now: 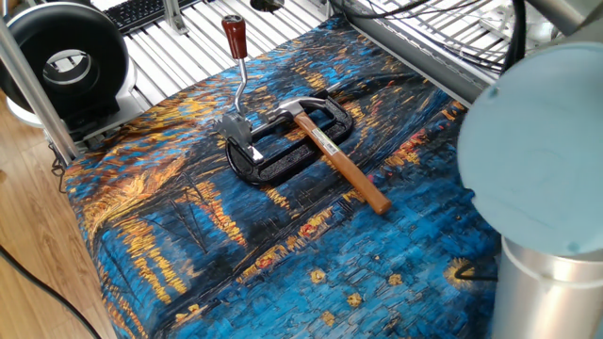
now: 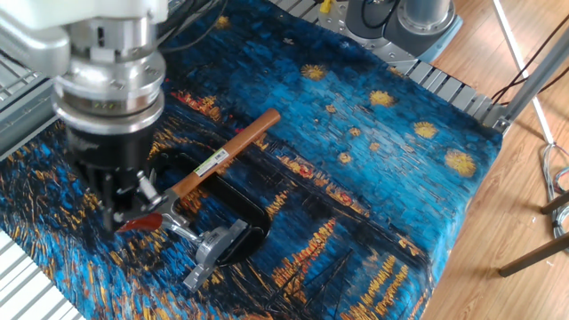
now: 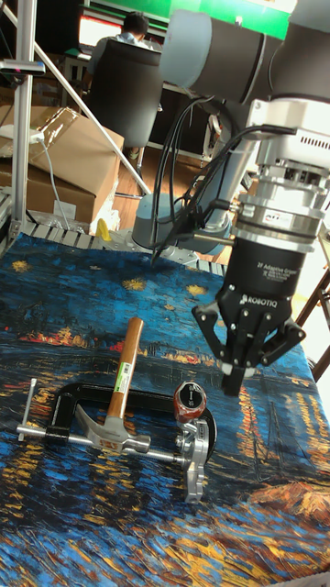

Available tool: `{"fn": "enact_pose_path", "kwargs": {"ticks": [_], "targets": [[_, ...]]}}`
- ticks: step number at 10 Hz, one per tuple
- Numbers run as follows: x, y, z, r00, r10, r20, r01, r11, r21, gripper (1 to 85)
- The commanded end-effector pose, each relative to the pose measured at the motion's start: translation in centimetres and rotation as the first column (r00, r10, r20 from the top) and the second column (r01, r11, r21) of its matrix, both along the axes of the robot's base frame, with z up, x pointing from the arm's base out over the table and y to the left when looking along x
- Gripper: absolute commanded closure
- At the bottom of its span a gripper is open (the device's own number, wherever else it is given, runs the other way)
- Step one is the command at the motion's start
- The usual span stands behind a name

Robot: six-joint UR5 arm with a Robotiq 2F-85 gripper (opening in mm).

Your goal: Push down the lever

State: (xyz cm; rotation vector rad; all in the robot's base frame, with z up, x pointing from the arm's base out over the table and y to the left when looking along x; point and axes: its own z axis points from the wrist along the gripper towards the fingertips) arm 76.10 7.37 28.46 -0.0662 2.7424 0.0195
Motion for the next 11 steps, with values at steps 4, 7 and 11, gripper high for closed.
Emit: {"fn": "enact_pose_path", "kwargs": {"ticks": [4,7,11], "targets": [[4.0,0.3,-1.8,0.998,0.018,0.060,-0.018,1.000,0.004,79.7],[3.5,-0.1,-1.9,0.999,0.028,0.040,-0.027,1.000,-0.013,80.7],[3.1,-1.8,-2.6,0.997,0.070,0.019,-0.068,0.995,-0.066,72.3]]}}
